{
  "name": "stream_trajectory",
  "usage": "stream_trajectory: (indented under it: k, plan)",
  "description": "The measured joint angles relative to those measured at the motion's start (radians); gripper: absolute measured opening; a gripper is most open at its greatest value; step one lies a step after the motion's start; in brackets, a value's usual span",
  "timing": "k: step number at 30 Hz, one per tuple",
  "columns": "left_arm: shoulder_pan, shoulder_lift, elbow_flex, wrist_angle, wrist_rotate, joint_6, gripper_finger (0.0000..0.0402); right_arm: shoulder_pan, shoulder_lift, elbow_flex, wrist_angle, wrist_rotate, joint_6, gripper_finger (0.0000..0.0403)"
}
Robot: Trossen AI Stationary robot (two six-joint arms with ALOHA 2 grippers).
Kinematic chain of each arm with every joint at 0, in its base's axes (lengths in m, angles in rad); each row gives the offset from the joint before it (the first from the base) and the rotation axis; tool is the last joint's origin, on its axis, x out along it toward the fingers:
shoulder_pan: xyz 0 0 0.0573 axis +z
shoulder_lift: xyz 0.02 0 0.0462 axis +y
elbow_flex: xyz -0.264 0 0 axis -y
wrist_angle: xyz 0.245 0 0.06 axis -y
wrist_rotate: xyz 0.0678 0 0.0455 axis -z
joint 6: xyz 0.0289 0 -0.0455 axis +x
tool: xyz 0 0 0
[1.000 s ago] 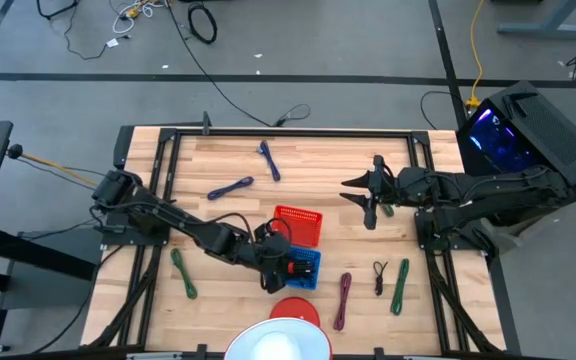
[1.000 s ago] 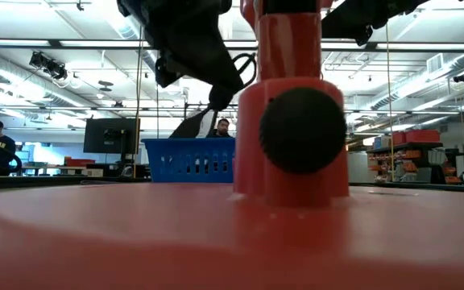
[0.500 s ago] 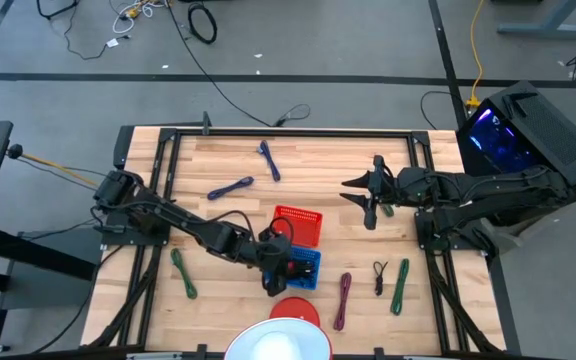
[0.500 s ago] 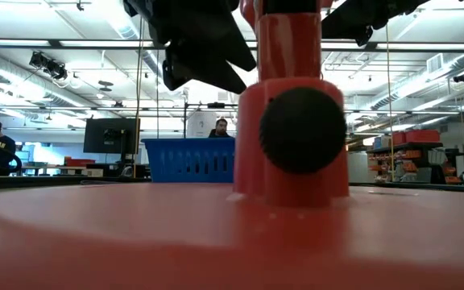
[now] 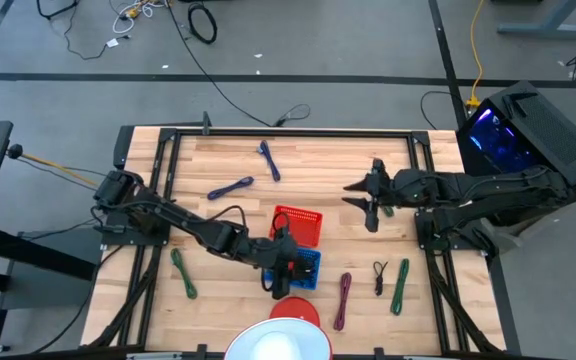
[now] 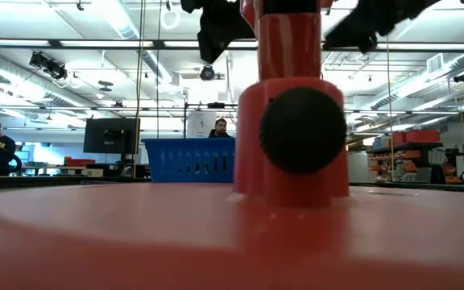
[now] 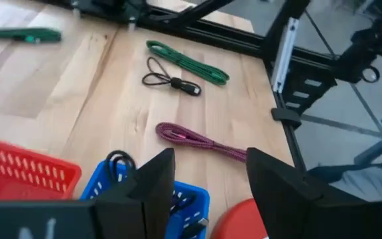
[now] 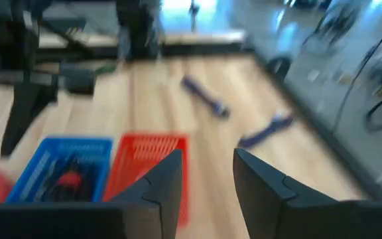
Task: Pick & Place USB Port
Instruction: Put the small black USB cable into the blue bin
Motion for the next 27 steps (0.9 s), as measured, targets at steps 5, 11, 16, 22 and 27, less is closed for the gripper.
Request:
stream_trajectory:
  k: [5, 11, 16, 22, 27]
  plan:
    - [0.000, 0.000, 0.000, -0.007, 0.004, 0.023, 0.0191, 0.014, 0.000, -0.001, -0.182, -0.086, 0.146, 0.0135]
    - [0.000, -0.001, 0.000, -0.009, -0.019, 0.070, 0.0190, 0.154, 0.004, -0.001, -0.311, -0.127, 0.339, 0.0135]
    - [0.000, -0.002, 0.000, -0.031, -0.021, 0.074, 0.0190, 0.337, 0.029, -0.001, -0.353, -0.098, 0.514, 0.0135]
    - [-0.001, -0.002, 0.000, -0.053, -0.023, 0.075, 0.0190, 0.512, 0.116, -0.001, -0.523, 0.072, 0.767, 0.0135]
    - [-0.010, -0.002, 0.000, -0.056, -0.026, 0.076, 0.0190, 0.599, 0.219, -0.001, -0.609, 0.118, 0.903, 0.0135]
